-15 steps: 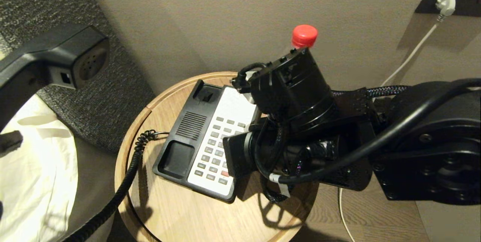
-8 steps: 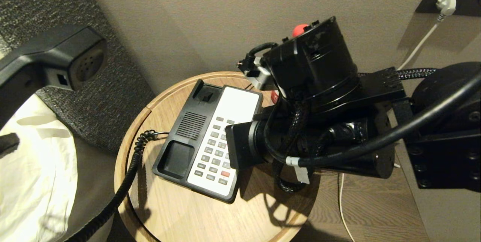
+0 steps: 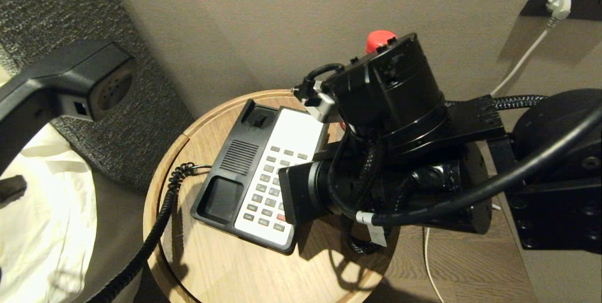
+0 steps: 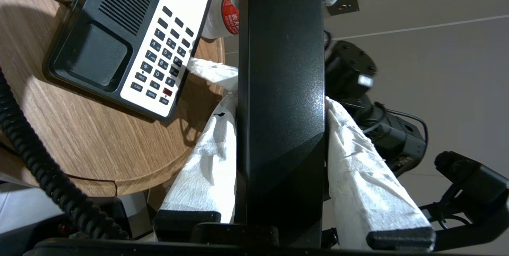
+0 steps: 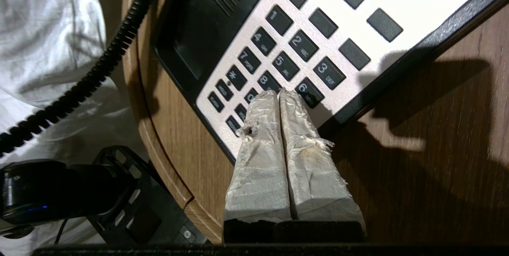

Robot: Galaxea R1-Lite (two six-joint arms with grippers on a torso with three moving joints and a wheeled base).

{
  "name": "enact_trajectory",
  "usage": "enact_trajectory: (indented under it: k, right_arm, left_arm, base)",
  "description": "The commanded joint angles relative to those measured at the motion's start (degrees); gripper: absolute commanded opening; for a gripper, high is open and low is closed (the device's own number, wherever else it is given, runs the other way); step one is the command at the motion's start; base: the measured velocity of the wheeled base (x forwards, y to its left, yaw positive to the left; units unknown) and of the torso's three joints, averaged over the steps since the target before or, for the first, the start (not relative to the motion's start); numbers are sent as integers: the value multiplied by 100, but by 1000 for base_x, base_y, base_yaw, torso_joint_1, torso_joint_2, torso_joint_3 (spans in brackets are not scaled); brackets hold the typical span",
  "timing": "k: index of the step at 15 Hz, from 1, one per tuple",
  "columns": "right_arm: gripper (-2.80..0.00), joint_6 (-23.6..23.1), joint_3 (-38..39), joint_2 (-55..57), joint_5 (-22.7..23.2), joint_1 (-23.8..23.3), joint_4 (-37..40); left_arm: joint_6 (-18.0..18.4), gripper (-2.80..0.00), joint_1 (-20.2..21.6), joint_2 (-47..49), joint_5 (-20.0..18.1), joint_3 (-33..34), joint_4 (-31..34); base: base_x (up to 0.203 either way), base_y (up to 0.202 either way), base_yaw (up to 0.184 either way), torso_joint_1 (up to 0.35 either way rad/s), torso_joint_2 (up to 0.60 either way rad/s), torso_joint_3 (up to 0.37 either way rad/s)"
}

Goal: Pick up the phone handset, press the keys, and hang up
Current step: Dial the number

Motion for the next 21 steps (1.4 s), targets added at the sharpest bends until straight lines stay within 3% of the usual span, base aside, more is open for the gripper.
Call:
enact_trajectory:
  k: [1, 21]
  right_arm:
    - [-280, 10, 47, 59, -7, -2, 14]
    - [-280, -76, 253, 46, -58, -115, -3]
  left_arm:
    - [-39, -280, 0, -1, -20, 6, 6]
    - [-39, -280, 0, -10, -55, 138, -29]
  base:
    - [0, 0, 0, 0, 0, 0]
    - [0, 0, 0, 0, 0, 0]
